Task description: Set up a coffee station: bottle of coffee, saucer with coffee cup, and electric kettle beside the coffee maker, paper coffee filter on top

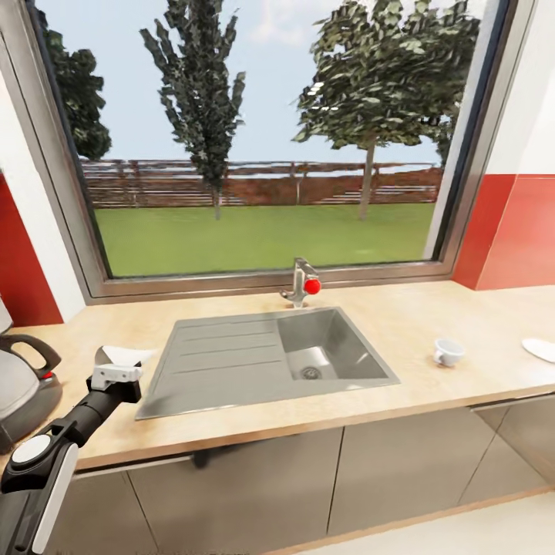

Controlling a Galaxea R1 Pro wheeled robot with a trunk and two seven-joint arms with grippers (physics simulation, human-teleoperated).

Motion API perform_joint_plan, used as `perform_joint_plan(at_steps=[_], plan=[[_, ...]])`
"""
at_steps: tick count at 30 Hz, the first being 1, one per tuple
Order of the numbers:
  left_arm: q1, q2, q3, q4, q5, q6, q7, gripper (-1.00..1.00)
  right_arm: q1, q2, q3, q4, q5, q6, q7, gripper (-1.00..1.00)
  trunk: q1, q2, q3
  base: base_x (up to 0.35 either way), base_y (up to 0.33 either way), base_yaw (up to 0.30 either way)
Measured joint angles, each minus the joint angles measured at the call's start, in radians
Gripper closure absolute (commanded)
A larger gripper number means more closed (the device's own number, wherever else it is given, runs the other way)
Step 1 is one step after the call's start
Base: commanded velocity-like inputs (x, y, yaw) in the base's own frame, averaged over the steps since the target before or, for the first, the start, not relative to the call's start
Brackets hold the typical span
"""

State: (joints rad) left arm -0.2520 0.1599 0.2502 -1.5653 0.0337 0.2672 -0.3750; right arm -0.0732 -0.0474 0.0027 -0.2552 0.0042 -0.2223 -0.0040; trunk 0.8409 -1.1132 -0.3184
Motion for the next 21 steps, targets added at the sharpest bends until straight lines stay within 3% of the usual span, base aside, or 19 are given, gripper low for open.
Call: perform_joint_plan(at_steps=[5, 12, 14, 15, 18, 21], plan=[[0.0, 0.0, 0.0, 0.0, 0.0, 0.0, 0.0, 1.0, 0.0, 0.0, 0.0, 0.0, 0.0, 0.0, 0.0, -1.0, 0.0, 0.0, 0.0, 0.0, 0.0, 0.233], [0.0, 0.0, -0.018, 0.0, 0.0, 0.004, 0.0, 1.0, 0.0, -0.001, 0.001, -0.001, 0.0, 0.003, 0.003, -1.0, 0.0, 0.0, 0.0, 0.0, 0.0, 0.019], [0.0, 0.0, -0.021, -0.001, 0.0, 0.03, 0.0, 1.0, 0.0, -0.001, 0.001, -0.001, 0.0, 0.003, 0.003, -1.0, 0.0, 0.0, 0.0, 0.0, 0.0, 0.002], [-0.001, -0.004, -0.023, -0.013, -0.001, 0.164, -0.001, 1.0, 0.0, -0.002, 0.001, 0.0, 0.001, 0.003, 0.003, -1.0, 0.0, 0.0, 0.0, 0.0, 0.0, 0.0], [-0.011, -0.001, -0.023, -0.016, 0.0, 0.229, -0.002, 1.0, 0.0, -0.003, 0.001, 0.0, 0.001, 0.003, 0.004, -1.0, 0.0, 0.0, 0.0, 0.0, 0.0, 0.0], [-0.028, -0.018, -0.033, -0.033, 0.016, 0.236, -0.013, 1.0, -0.017, -0.019, 0.007, 0.003, 0.004, -0.001, 0.002, -1.0, 0.0, 0.0, 0.0, 0.0, 0.0, 0.0]])
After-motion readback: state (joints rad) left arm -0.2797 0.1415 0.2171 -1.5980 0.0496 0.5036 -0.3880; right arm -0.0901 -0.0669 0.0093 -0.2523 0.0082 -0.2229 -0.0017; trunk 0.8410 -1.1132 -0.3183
